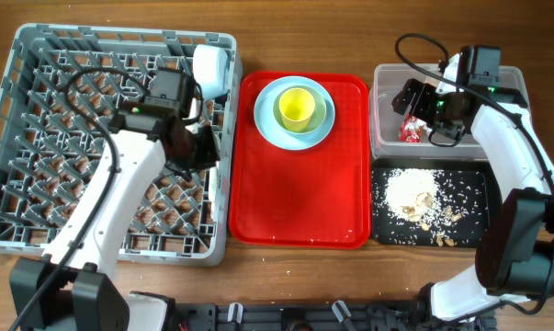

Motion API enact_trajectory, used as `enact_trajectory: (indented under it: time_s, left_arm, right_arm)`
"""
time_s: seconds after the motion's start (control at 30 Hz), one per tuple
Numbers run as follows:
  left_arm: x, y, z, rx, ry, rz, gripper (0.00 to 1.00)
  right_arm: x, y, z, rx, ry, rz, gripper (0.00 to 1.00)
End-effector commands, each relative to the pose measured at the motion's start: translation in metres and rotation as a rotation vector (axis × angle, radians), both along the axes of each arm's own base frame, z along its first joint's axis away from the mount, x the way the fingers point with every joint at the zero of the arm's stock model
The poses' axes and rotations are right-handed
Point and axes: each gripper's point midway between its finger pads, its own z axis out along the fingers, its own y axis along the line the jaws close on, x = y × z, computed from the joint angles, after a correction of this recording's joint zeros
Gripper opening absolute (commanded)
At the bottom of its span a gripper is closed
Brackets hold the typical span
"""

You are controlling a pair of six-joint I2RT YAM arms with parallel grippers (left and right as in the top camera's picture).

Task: Sort waste into correct bins and load items into the dishwasher rack
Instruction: 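Move the left gripper back toward the yellow cup on the plate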

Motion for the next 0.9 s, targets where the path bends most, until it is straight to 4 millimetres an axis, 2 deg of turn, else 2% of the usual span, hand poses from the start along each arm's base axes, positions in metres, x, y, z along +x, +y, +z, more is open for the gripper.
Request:
enact_trajectory:
  time_s: [0.0, 0.07, 0.1, 0.13, 0.2, 0.27, 0.33, 0.43, 0.5, 0.53, 0.57, 0.6, 0.73, 0.8, 0.87]
  left_arm:
    - [0.007, -0.003, -0.009, 0.104, -0.082, -0.051, 0.22]
    - [0.02, 0.005, -0.009, 0.19, -0.149, 0.005, 0.17]
    - [0.025, 0.008, -0.007, 0.2, -0.173, 0.028, 0.04]
    - [0.035, 0.008, 0.001, 0.189, -0.215, 0.046, 0.04]
    - [0.06, 0.009, 0.029, 0.15, -0.325, 0.082, 0.04]
    - [0.071, 0.015, 0.041, 0.153, -0.366, 0.084, 0.04]
    - [0.07, 0.024, 0.03, 0.169, -0.326, 0.096, 0.04]
    - [0.079, 0.029, 0.006, 0.183, -0.284, 0.109, 0.04]
    - [0.09, 0.028, -0.009, 0.186, -0.28, 0.113, 0.12]
    - [0.091, 0.028, -0.015, 0.189, -0.268, 0.111, 0.14]
    - [0.091, 0.028, -0.019, 0.192, -0.258, 0.11, 0.23]
    - [0.091, 0.029, -0.024, 0.202, -0.246, 0.11, 0.25]
    - [0.092, 0.039, -0.026, 0.26, -0.247, 0.126, 0.24]
    - [0.092, 0.039, -0.027, 0.26, -0.246, 0.126, 0.12]
    - [0.089, 0.04, -0.03, 0.264, -0.234, 0.124, 0.11]
  right_arm:
    - [0.0, 0.0, -0.001, 0.01, 0.003, -0.002, 1.0]
    - [0.001, 0.0, -0.001, 0.01, 0.002, -0.002, 1.0]
    - [0.0, 0.0, -0.001, 0.01, 0.003, -0.002, 1.0]
    - [0.0, 0.0, -0.001, 0.01, 0.003, -0.002, 1.0]
    - [0.001, 0.0, -0.001, 0.01, 0.002, -0.002, 1.0]
    - [0.0, 0.0, -0.001, 0.01, 0.003, -0.002, 1.0]
    - [0.0, 0.0, -0.001, 0.01, 0.003, -0.002, 1.0]
    - [0.001, 0.0, -0.001, 0.01, 0.002, -0.002, 1.0]
    - [0.0, 0.0, -0.001, 0.01, 0.003, -0.002, 1.0]
    - [0.0, 0.0, -0.001, 0.01, 0.003, -0.002, 1.0]
    - [0.001, 0.0, -0.001, 0.01, 0.002, -0.002, 1.0]
    - [0.0, 0.0, -0.001, 0.01, 0.003, -0.002, 1.0]
    - [0.0, 0.0, -0.001, 0.01, 0.003, -0.002, 1.0]
    - [0.0, 0.0, -0.001, 0.01, 0.003, -0.002, 1.0]
    - [0.0, 0.0, -0.001, 0.01, 0.003, -0.002, 0.99]
